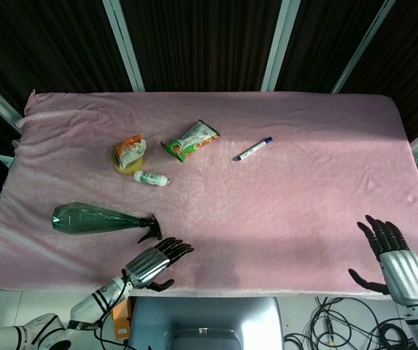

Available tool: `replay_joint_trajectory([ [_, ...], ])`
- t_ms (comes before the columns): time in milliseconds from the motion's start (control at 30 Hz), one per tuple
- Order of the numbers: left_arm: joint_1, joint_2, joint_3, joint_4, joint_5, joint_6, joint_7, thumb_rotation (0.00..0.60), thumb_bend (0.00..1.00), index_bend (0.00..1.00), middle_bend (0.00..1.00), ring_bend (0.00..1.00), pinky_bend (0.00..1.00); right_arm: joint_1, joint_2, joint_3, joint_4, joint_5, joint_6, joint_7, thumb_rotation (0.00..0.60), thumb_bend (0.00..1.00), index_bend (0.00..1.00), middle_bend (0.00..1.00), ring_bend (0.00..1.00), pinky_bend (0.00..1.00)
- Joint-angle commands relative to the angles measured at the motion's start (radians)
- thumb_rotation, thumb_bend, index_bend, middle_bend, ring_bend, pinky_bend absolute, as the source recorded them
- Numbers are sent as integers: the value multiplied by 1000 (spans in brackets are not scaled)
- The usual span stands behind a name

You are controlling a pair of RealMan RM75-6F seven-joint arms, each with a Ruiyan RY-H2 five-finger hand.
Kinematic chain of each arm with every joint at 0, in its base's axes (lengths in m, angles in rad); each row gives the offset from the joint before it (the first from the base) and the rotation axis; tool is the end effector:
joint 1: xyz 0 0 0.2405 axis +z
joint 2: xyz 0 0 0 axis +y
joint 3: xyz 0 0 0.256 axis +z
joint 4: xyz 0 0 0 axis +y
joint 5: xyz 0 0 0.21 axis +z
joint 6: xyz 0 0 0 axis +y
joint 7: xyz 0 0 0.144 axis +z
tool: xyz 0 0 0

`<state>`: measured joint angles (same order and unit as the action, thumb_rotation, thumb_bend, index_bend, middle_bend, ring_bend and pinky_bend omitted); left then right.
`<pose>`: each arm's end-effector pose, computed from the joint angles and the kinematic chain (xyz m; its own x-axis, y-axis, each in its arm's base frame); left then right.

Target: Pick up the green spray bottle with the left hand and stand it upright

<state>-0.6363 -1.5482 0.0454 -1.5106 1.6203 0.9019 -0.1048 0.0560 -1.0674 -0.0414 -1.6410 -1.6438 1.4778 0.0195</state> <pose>-0.1625 0.2433 -0.0573 0.3819 0.5335 0.7547 0.8140 -0.5808 -0.0014 -0.3033 -0.1509 0.1518 0.4110 -0.1122 0.9047 -0.9095 -0.1185 0.3985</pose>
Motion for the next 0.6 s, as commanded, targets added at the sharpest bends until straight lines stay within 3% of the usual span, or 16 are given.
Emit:
replay_joint_trajectory([
  [33, -3, -4, 2, 3, -7, -4, -2, 600, 376, 0, 65, 0, 0, -2, 1, 1, 0, 1, 3, 3, 600, 368, 0, 0, 0, 0],
  [200, -7, -8, -3, 21, -24, 1, 19, 600, 376, 0, 66, 0, 0, -1, 2, 1, 2, 1, 1, 6, 600, 368, 0, 0, 0, 0],
  [333, 2, 13, -39, 18, -37, 59, 98, 600, 377, 0, 68, 0, 0, 0, 3, 0, 3, 0, 0, 9, 600, 368, 0, 0, 0, 0],
  [433, 18, 31, -82, 19, -68, 118, 221, 600, 378, 2, 88, 0, 0, 0, 6, 1, 0, -5, 4, 15, 600, 367, 0, 0, 0, 0],
  [600, 39, 59, -155, -27, -230, 148, 517, 600, 384, 81, 121, 2, 0, 0, 11, 4, 0, 2, 3, 30, 600, 367, 0, 0, 0, 0],
])
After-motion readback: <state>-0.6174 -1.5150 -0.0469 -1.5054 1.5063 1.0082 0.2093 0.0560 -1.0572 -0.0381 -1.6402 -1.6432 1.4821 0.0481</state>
